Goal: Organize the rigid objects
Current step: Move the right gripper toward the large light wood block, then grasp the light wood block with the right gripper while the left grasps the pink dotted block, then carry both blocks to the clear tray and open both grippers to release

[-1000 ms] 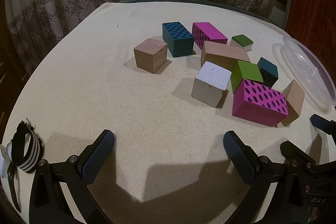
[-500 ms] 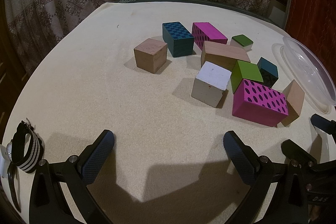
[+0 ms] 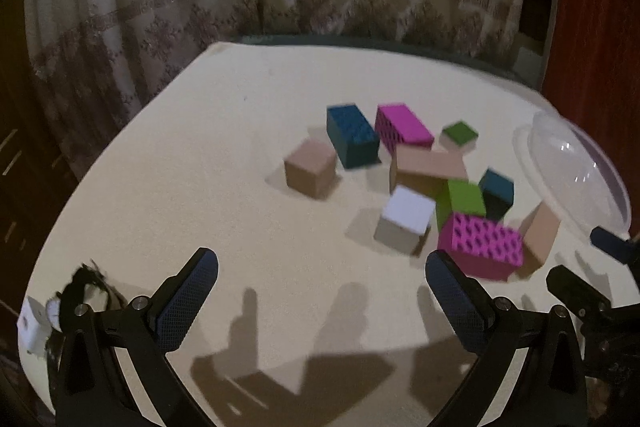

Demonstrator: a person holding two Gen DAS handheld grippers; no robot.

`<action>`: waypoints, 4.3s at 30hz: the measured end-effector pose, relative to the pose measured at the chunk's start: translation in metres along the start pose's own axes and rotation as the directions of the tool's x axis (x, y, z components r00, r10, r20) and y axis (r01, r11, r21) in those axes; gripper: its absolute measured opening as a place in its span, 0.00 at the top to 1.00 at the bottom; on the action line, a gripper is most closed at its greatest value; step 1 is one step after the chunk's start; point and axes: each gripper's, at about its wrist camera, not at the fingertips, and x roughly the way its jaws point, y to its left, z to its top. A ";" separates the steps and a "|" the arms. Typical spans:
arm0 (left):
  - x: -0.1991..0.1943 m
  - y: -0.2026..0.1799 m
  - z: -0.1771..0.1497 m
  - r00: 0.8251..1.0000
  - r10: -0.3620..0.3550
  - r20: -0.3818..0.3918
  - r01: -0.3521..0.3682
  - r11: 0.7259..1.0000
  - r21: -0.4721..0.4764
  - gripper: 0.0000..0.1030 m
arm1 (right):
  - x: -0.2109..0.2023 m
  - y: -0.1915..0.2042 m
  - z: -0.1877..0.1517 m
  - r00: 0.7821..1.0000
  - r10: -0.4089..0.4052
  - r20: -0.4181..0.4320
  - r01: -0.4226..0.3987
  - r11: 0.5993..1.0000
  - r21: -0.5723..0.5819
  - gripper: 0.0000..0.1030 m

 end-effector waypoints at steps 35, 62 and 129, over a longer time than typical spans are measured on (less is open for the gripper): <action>0.003 -0.051 0.002 0.996 -0.080 -0.024 0.082 0.994 0.078 0.00 | 0.023 -0.009 0.014 0.992 0.123 0.028 -0.122 0.992 -0.033 0.34; 0.030 -0.096 -0.006 0.986 -0.150 -0.076 0.158 0.981 0.110 0.39 | -0.025 -0.075 0.018 0.953 -0.028 0.302 -0.042 0.974 0.222 0.34; -0.022 -0.193 0.082 0.952 -0.261 0.162 0.233 0.957 0.172 0.15 | -0.054 -0.179 0.004 0.856 -0.418 0.306 0.257 0.856 0.448 0.12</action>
